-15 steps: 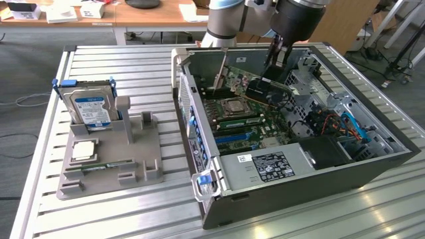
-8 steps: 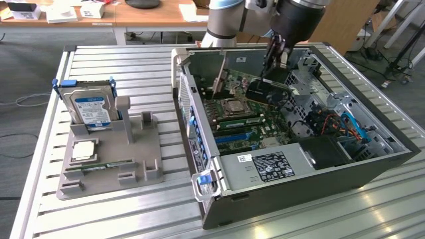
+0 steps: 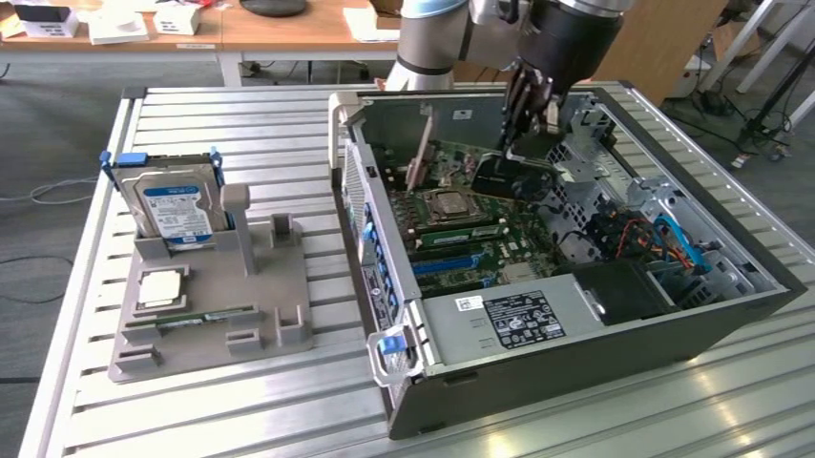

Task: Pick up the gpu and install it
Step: 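Insert the gpu into the slot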

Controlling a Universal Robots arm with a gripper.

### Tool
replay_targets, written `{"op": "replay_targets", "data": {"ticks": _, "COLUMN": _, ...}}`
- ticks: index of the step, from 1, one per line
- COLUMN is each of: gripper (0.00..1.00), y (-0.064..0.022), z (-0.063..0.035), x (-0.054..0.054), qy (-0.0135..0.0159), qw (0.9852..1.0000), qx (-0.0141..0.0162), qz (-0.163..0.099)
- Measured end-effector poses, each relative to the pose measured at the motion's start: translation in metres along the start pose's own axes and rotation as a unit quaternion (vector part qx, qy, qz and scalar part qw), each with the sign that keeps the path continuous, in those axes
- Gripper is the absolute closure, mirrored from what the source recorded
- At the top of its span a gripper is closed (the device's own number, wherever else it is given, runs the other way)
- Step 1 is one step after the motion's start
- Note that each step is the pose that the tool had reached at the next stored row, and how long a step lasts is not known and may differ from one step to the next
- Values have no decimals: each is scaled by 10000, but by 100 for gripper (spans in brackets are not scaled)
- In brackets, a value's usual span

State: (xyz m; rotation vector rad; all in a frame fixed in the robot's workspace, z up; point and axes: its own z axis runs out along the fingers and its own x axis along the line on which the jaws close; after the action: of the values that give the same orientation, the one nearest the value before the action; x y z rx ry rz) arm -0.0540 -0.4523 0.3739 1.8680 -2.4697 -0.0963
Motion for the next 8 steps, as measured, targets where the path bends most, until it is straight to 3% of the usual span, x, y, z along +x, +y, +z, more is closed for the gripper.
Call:
{"op": "replay_targets", "data": {"ticks": 4, "gripper": 73, "y": -1, "z": 6, "x": 0, "qy": 27, "qw": 9994, "qx": -1, "qz": -359}}
{"op": "replay_targets", "data": {"ticks": 8, "gripper": 73, "y": -1, "z": 12, "x": 0, "qy": 55, "qw": 9974, "qx": -2, "qz": -725}}
